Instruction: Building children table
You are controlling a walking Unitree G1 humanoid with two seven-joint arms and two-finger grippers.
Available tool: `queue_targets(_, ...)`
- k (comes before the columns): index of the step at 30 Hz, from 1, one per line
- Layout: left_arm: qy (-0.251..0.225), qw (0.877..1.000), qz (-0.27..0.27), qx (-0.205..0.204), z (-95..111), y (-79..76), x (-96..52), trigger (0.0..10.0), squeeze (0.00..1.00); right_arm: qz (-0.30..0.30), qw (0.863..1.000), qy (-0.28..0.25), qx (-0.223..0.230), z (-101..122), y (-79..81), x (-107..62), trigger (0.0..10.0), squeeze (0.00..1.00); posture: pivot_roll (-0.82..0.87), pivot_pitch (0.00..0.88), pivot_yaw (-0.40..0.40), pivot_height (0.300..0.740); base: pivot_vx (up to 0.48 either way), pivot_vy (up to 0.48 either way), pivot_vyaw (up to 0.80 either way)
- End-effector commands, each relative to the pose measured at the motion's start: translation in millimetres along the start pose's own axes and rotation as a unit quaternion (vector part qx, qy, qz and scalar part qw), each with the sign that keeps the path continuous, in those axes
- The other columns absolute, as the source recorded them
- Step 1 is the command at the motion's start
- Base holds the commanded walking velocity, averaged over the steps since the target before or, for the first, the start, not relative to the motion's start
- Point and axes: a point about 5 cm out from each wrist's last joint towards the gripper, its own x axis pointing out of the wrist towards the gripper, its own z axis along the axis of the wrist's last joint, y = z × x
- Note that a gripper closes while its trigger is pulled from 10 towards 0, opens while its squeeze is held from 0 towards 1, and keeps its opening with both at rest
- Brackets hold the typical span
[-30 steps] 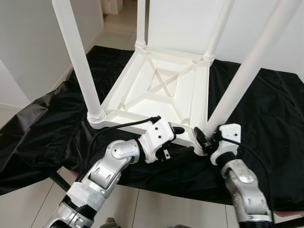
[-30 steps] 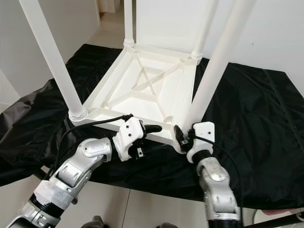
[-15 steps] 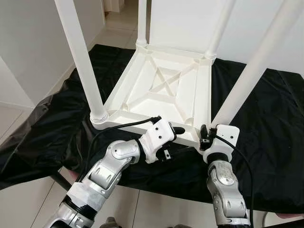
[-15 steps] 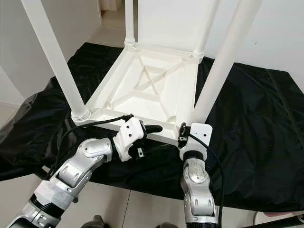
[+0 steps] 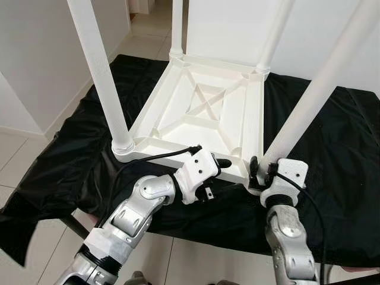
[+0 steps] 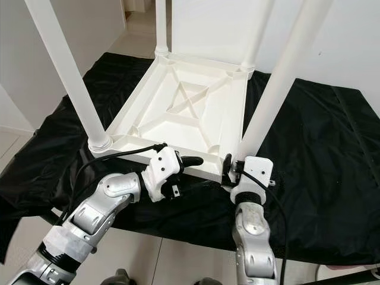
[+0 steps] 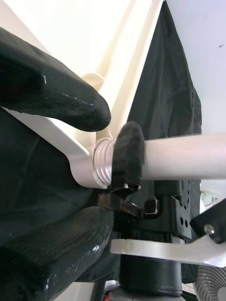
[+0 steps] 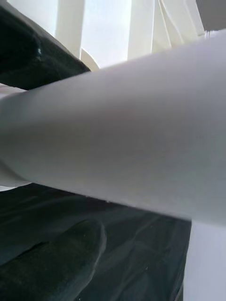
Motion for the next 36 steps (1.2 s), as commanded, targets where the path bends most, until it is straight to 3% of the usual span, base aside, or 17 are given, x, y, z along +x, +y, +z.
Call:
queue_targets(1,-0.001,1.0,-0.023,-0.001,-0.8,-4.8,0.5,10.0,0.0,0.004,1.0,-0.011,0.0,1.9,-7.4,-1.9,10.0,1.0,0.04,0.0,-0.049,0.74,0.0,0.0,0.0)
queue_targets(2,-0.002,1.0,-0.023,-0.001,-0.7,-4.5,0.5,10.0,0.0,0.041,0.999,-0.012,-0.005,0.5,-13.1,-3.4,10.0,0.83,0.03,0.0,-0.046,0.74,0.0,0.0,0.0)
queue_targets(4,-0.002,1.0,-0.023,-0.001,-0.7,-4.5,0.5,10.0,0.0,0.041,0.999,-0.012,-0.005,0.5,-13.1,-3.4,10.0,0.83,0.03,0.0,-0.046,0.74,0.0,0.0,0.0)
queue_targets(5,-0.002,1.0,-0.024,-0.001,-0.6,-4.4,0.5,10.0,0.0,0.072,0.997,-0.009,-0.008,-1.5,-17.2,-4.3,10.0,0.0,0.03,0.0,-0.046,0.74,0.0,0.0,0.0)
queue_targets(6,-0.002,1.0,-0.024,-0.001,-0.6,-4.4,0.5,10.0,0.0,0.072,0.997,-0.009,-0.008,-1.5,-17.2,-4.3,10.0,0.0,0.03,0.0,-0.046,0.74,0.0,0.0,0.0)
queue_targets(8,-0.001,1.0,-0.026,-0.001,-0.6,-4.4,0.7,10.0,0.0,0.157,0.987,-0.007,-0.022,-3.5,-25.0,-2.5,10.0,0.0,0.03,0.0,-0.037,0.74,0.0,0.0,0.0)
queue_targets(12,-0.001,1.0,-0.03,-0.002,-0.6,-5.0,0.7,10.0,0.0,0.237,0.971,0.002,-0.027,-3.9,-26.3,4.9,10.0,0.0,0.03,0.0,-0.035,0.74,0.0,0.0,0.0)
queue_targets(17,-0.001,1.0,-0.031,-0.002,-0.7,-5.1,0.7,10.0,0.0,0.248,0.968,0.006,-0.032,-4.4,-26.3,7.7,10.0,0.0,0.03,0.0,-0.034,0.74,0.0,0.0,0.0)
queue_targets(19,0.004,0.999,-0.034,-0.003,-2.4,-5.5,-0.3,10.0,0.0,0.301,0.952,0.018,-0.052,-5.6,-23.1,21.6,10.0,0.0,0.03,0.0,-0.032,0.74,0.0,0.0,0.0)
queue_targets(22,0.011,0.999,-0.033,-0.005,-5.7,-5.6,-1.6,10.0,0.0,0.328,0.942,0.025,-0.071,-6.2,-21.3,34.8,10.0,0.0,0.04,0.0,-0.036,0.74,0.0,0.0,0.0)
queue_targets(29,0.019,0.999,-0.026,-0.008,-10.3,-6.3,-3.5,10.0,0.0,0.356,0.931,0.033,-0.077,-10.4,-19.6,44.4,10.0,0.0,0.05,0.0,-0.045,0.74,0.0,0.0,0.0)
queue_targets(30,0.02,1.0,-0.023,-0.008,-10.2,-6.1,-3.8,10.0,0.0,0.362,0.928,0.035,-0.076,-11.8,-19.1,44.9,0.0,0.0,0.06,0.0,-0.05,0.74,0.0,0.0,0.0)
queue_targets(36,0.019,1.0,-0.016,-0.009,-9.2,-5.3,-4.9,10.0,0.0,0.374,0.924,0.047,-0.061,-17.2,-19.2,41.4,0.0,0.0,0.06,0.0,-0.056,0.74,0.0,0.0,0.0)
